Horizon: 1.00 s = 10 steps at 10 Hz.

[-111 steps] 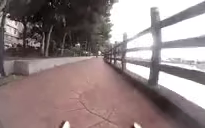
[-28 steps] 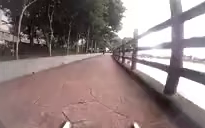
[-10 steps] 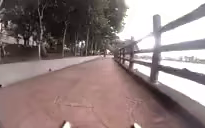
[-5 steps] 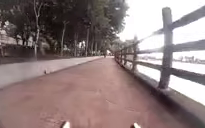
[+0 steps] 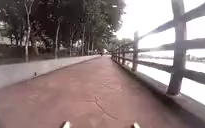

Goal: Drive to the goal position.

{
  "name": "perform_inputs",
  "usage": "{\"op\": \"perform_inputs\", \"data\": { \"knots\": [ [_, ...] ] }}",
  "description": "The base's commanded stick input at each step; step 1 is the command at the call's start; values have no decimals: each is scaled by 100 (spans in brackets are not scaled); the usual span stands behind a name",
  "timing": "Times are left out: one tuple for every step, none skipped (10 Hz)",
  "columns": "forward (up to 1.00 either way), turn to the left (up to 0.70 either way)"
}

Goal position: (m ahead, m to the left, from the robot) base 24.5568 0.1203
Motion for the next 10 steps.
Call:
{"op": "perform_inputs", "data": {
  "knots": [
    [70,0],
    [70,-2],
    [70,-18],
    [70,-27],
    [70,-31],
    [70,-29],
    [70,-16],
    [70,0],
    [70,0],
    [70,0]
  ]
}}
